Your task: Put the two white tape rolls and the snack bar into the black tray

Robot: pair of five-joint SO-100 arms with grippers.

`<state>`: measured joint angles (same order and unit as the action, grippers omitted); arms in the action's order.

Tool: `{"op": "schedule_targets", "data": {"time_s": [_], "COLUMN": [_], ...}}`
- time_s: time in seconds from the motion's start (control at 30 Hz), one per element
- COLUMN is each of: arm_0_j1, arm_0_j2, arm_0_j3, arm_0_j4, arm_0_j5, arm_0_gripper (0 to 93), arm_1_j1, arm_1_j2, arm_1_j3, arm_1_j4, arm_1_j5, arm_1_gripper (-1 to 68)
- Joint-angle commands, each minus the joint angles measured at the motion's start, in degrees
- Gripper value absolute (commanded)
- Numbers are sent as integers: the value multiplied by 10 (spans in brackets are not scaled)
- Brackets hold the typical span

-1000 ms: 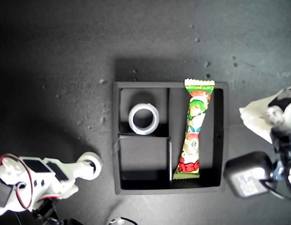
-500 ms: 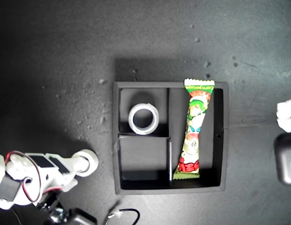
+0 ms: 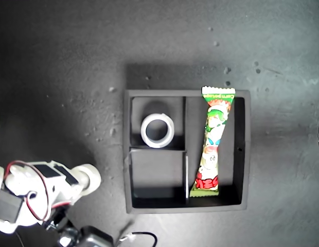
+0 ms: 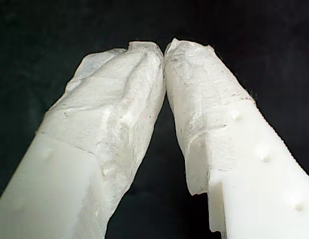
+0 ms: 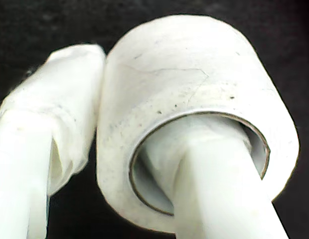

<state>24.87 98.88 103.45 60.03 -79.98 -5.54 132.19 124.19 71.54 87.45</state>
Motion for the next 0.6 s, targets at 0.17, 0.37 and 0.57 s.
{"op": "schedule_targets", "data": {"time_s": [0.17, 0.37, 0.57], "arm_0_j1": [-51, -47, -43], "arm_0_j2": [-211, -572, -591], "arm_0_j3": [-468, -1082, -1051], "arm_0_j4": [202, 454, 452], "arm_0_j5": [120, 134, 109], "arm_0_gripper": [2, 2, 84], "arm_1_j1": [-9, -16, -21], "arm_1_j2": [85, 140, 140], "arm_1_j3": [257, 367, 363], "arm_1_j4": [-216, -303, -304], "arm_1_j5": [4, 15, 10], "arm_1_gripper": [-5, -5, -5]}}
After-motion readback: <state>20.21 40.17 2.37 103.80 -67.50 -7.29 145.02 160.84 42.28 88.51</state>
